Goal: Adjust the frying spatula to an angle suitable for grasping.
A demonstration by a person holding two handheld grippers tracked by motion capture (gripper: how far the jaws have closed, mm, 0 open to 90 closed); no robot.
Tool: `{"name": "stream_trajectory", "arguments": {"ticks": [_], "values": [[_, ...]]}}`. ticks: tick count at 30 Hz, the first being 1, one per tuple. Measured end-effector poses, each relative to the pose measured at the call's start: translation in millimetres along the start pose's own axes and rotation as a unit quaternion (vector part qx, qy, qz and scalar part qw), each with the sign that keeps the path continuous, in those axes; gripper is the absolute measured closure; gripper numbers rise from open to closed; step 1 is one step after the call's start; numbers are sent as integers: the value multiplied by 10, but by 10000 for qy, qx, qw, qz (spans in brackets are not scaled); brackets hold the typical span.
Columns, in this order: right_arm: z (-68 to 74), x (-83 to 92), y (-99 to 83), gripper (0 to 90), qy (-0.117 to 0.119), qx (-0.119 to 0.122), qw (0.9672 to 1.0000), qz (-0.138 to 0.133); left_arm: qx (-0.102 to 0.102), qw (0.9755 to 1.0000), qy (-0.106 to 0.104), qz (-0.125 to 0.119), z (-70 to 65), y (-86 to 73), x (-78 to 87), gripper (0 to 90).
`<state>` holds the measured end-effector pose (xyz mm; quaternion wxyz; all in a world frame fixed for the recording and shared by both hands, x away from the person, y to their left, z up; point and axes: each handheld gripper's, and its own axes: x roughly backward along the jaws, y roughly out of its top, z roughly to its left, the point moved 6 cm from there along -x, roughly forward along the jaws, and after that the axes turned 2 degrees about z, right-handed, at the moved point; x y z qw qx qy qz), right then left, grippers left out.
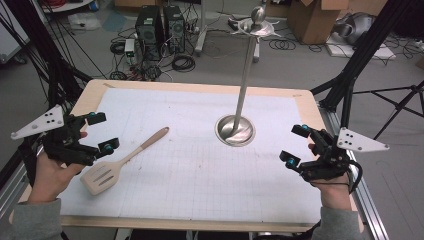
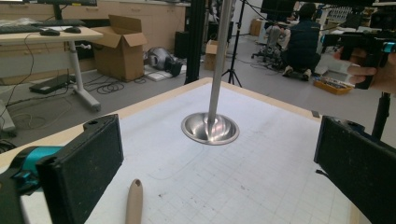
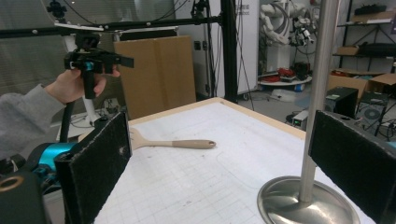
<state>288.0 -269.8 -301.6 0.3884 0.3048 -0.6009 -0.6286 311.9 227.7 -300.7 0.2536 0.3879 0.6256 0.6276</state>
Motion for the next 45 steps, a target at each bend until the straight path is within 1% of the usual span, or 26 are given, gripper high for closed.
{"name": "stream_trajectory", "arguments": {"ticks": [2, 5, 11, 13, 16, 17, 20, 25, 28, 31, 34, 44, 45], "values": [[1, 17, 10, 48, -11, -53, 10000, -16, 9, 10000, -3, 1, 9, 5, -4, 17], [-7, 14, 6, 48, -31, -60, 10000, -24, 14, 10000, 32, 5, 15, -3, 13, 18], [15, -44, -35, 48, 15, -63, 9999, 101, 15, 10000, 82, 8, 21, -13, 43, 17], [23, -66, -43, 48, 25, -56, 9999, 160, -1, 9999, 101, 19, 19, -14, 33, 17], [24, -71, -40, 48, 15, -68, 9999, 155, -24, 9999, 87, 63, 1, -27, 9, 17], [18, -72, -36, 48, 15, -33, 9999, 129, -46, 9999, 77, 99, -2, -37, -2, 17], [9, -71, -36, 48, 5, -13, 9999, 128, -33, 9998, 87, 159, 1, -61, -28, 17], [15, -67, -46, 48, 17, -73, 9999, 146, -36, 9997, 99, 221, 22, -97, -62, 17], [12, -67, -54, 48, 33, -88, 9999, 137, -46, 9997, 130, 219, 37, -121, -90, 18], [9, -64, -60, 48, 23, -92, 9999, 139, -42, 9996, 90, 276, 57, -163, -119, 18], [12, -71, -71, 48, 40, -118, 9998, 166, -23, 9993, 116, 347, 89, -220, -149, 18], [10, -95, -94, 48, 73, -99, 9997, 212, -2, 9982, 250, 545, 167, -359, -231, 25], [17, -94, -99, 48, 91, -130, 9996, 225, 15, 9981, 253, 569, 175, -375, -239, 26]]}}
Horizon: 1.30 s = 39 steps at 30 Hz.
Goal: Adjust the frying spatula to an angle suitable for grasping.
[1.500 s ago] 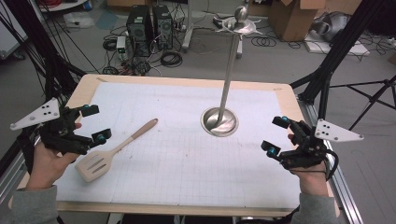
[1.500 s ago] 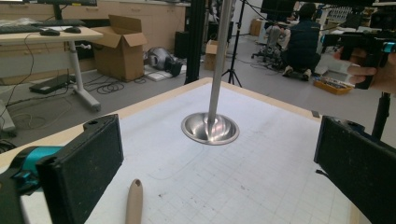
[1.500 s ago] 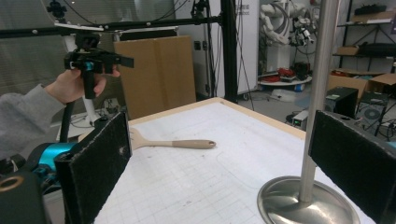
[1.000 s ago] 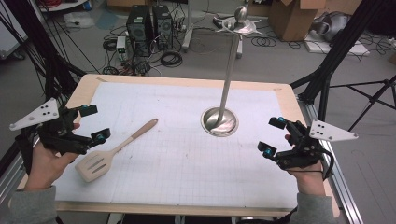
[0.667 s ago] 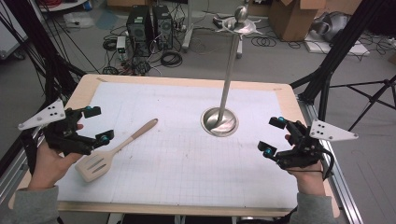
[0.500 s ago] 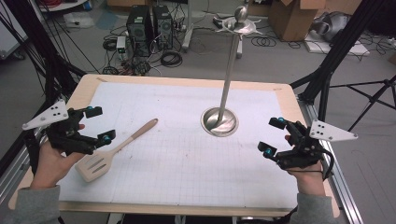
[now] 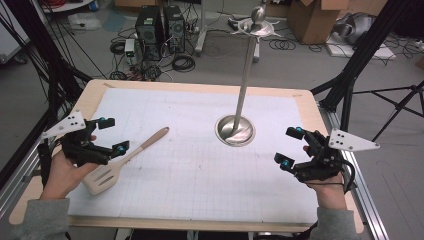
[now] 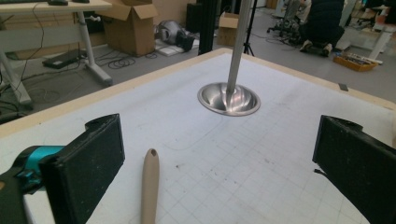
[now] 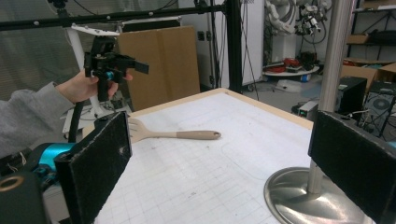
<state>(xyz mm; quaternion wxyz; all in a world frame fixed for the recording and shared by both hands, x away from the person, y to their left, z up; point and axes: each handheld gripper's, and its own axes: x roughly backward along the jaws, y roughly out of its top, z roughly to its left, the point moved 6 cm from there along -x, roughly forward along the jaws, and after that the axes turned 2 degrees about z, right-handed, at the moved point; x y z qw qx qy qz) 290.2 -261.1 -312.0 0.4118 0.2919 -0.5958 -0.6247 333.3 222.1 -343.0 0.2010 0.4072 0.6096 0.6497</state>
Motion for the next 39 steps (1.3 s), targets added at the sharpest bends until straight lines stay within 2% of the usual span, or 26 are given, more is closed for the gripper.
{"name": "stream_trajectory", "arguments": {"ticks": [9, 11, 26, 35, 39], "values": [[-15, 14, -19, 48, -19, -21, 10000, -5, 91, 9999, 70, 126, 77, -110, -53, 54], [-14, 10, -30, 48, -8, -30, 10000, 21, 69, 9997, 99, 211, 87, -138, -68, 80], [-16, -11, -47, 48, -10, -45, 10000, 69, 59, 9986, 207, 474, 160, -317, -202, 99], [-41, -36, -83, 48, -18, -69, 9999, 123, 39, 9971, 191, 737, 155, -435, -260, 108], [-32, -45, -80, 48, -1, -74, 9999, 123, 38, 9970, 217, 737, 165, -441, -256, 108]]}}
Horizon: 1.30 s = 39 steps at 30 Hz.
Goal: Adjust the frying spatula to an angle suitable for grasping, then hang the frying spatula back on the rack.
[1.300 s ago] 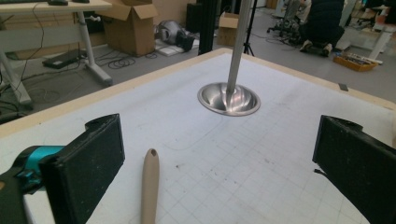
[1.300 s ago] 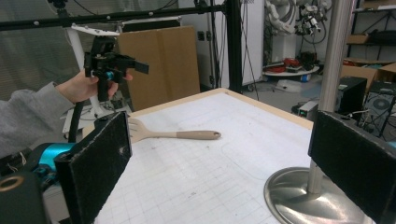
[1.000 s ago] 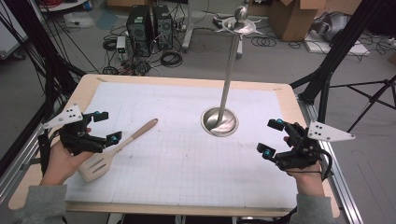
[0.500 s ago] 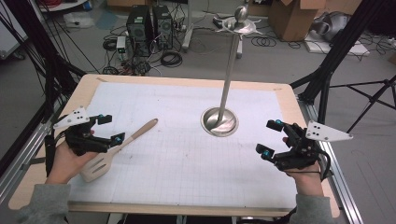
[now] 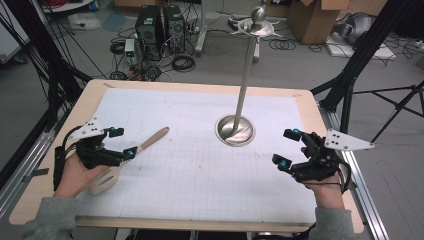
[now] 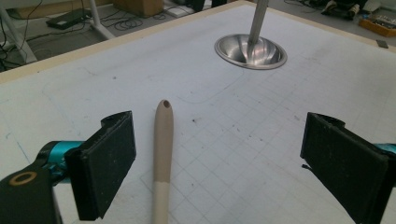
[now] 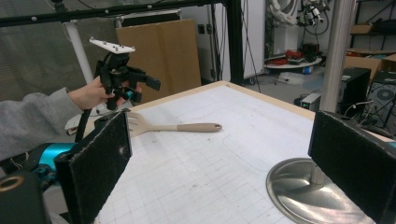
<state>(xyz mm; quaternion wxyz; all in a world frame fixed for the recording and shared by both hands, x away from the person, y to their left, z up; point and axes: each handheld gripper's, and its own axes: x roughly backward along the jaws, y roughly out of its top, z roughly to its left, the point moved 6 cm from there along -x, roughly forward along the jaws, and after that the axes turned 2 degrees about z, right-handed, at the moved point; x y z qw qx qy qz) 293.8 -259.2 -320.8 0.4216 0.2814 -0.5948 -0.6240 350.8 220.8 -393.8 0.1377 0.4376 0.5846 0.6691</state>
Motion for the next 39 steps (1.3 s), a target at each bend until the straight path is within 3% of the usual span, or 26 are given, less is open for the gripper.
{"name": "stream_trajectory", "arguments": {"ticks": [9, 19, 22, 24, 27, 33, 39], "values": [[9, 3, -2, 48, -4, 10, 10000, 15, 30, 9999, 18, 99, 13, -58, -60, 109], [21, -15, -28, 48, 40, -9, 10000, 78, -255, 9985, 223, 422, 57, -169, -75, 143], [19, -20, -24, 48, 49, 7, 10000, 85, -267, 9977, 395, 475, 89, -200, -87, 142], [17, -32, -20, 48, 59, 10, 9999, 85, -169, 9976, 416, 536, 107, -229, -92, 145], [17, -58, -20, 48, 87, 25, 9999, 103, -100, 9965, 474, 675, 115, -276, -92, 182], [39, -100, -21, 48, 161, 34, 9998, 141, -106, 9944, 467, 940, 98, -333, -88, 229], [47, -114, -13, 48, 203, 42, 9997, 143, -173, 9913, 594, 1158, 115, -366, -120, 257]]}}
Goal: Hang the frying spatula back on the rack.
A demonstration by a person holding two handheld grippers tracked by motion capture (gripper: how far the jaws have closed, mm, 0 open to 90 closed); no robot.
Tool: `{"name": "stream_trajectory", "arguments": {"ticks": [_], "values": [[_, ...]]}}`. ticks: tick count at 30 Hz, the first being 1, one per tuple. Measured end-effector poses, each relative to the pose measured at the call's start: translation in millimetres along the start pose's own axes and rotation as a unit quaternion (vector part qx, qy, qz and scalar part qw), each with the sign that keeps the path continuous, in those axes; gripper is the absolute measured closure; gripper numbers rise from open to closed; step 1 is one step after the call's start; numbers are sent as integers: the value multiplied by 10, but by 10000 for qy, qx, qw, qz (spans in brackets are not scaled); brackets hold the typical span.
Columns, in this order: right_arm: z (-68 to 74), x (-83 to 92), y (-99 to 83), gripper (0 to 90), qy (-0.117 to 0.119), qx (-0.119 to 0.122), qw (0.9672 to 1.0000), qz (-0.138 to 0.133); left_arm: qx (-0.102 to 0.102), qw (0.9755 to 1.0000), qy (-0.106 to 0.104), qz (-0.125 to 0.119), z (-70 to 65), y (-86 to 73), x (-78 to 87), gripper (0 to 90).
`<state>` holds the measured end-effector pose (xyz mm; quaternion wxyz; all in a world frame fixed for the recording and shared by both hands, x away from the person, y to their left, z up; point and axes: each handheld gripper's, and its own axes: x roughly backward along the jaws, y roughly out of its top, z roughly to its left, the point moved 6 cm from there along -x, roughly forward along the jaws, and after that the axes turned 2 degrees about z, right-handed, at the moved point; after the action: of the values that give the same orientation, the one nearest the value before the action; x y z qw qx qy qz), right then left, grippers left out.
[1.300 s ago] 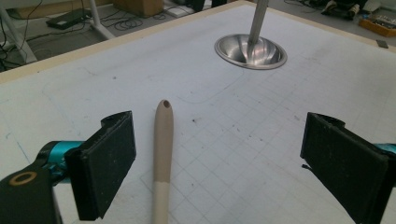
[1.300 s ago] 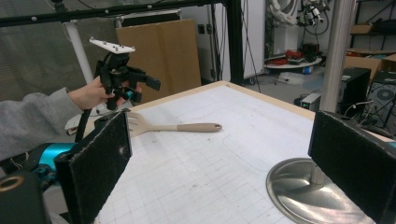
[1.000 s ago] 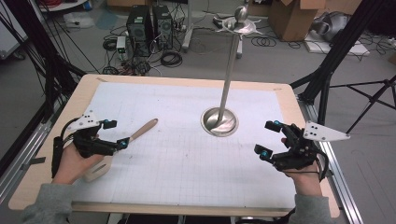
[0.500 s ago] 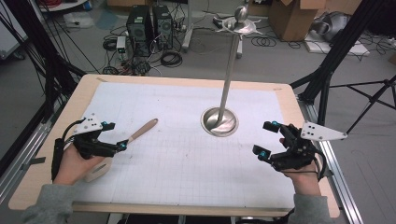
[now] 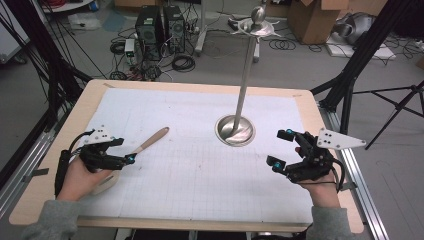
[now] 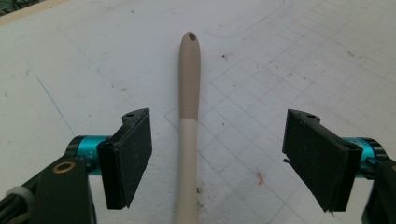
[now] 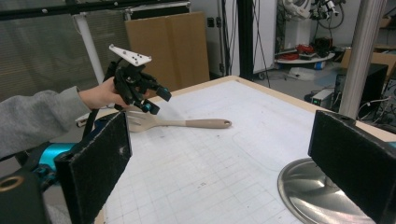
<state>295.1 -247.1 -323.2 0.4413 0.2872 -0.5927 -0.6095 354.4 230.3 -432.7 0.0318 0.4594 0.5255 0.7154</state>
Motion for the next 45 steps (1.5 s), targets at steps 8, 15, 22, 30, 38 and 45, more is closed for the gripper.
{"name": "stream_trajectory", "arguments": {"ticks": [8, 15, 22, 30, 38, 45], "values": [[4, 25, 1, 48, -28, -10, 10000, -19, -79, 9995, 122, 267, -6, -3, -59, 320], [9, 44, -2, 48, -39, -23, 10000, -40, -94, 9984, 355, 432, 32, -32, -121, 364], [14, 60, 2, 48, -34, -32, 10000, -68, -76, 9969, 436, 657, 61, -65, -180, 373], [16, 61, 0, 48, -32, -30, 10000, -63, -59, 9941, 453, 985, 75, -91, -246, 439], [24, 64, -6, 48, -34, -38, 10000, -42, -104, 9911, 494, 1235, 87, -117, -292, 483], [26, 65, -9, 48, -44, -17, 10000, -41, -92, 9898, 502, 1333, 103, -136, -311, 525]]}}
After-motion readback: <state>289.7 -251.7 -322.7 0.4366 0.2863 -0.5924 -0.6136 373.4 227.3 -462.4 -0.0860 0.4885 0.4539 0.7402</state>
